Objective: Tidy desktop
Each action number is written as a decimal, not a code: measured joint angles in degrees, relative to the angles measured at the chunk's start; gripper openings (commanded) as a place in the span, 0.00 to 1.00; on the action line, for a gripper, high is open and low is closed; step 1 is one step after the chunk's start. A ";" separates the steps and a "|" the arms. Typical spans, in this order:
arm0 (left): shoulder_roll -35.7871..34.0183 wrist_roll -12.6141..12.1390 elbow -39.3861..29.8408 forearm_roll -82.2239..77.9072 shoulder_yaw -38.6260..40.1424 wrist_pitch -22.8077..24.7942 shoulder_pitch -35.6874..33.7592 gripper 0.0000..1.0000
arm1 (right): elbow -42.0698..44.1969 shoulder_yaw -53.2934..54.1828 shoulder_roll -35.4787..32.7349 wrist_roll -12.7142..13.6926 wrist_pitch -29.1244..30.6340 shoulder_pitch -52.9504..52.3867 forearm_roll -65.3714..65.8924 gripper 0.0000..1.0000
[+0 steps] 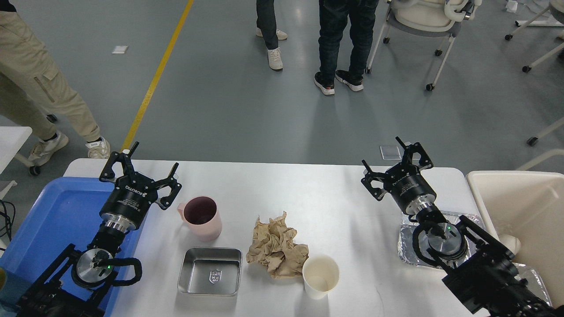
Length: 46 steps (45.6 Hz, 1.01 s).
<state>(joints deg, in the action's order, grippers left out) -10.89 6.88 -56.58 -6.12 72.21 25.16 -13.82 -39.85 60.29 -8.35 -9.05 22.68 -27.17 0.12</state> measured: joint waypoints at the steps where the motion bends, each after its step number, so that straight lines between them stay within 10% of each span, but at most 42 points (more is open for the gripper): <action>1: -0.12 -0.07 -0.13 -0.06 -0.14 -0.11 0.05 0.97 | 0.00 0.00 0.00 0.00 0.00 0.05 0.00 1.00; 18: -16.15 -3.06 -6.08 -0.29 -6.19 -1.93 7.03 0.97 | 0.19 -0.07 0.03 0.00 0.21 0.37 0.00 1.00; 46: -63.21 -5.15 -19.71 -0.27 -5.06 -1.51 25.94 0.97 | 0.17 -0.08 1.74 0.00 0.27 0.32 0.03 1.00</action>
<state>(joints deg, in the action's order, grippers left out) -74.10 1.73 -76.29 -6.39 67.15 23.64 12.11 -39.68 60.21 -6.60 -9.05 22.95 -26.85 0.15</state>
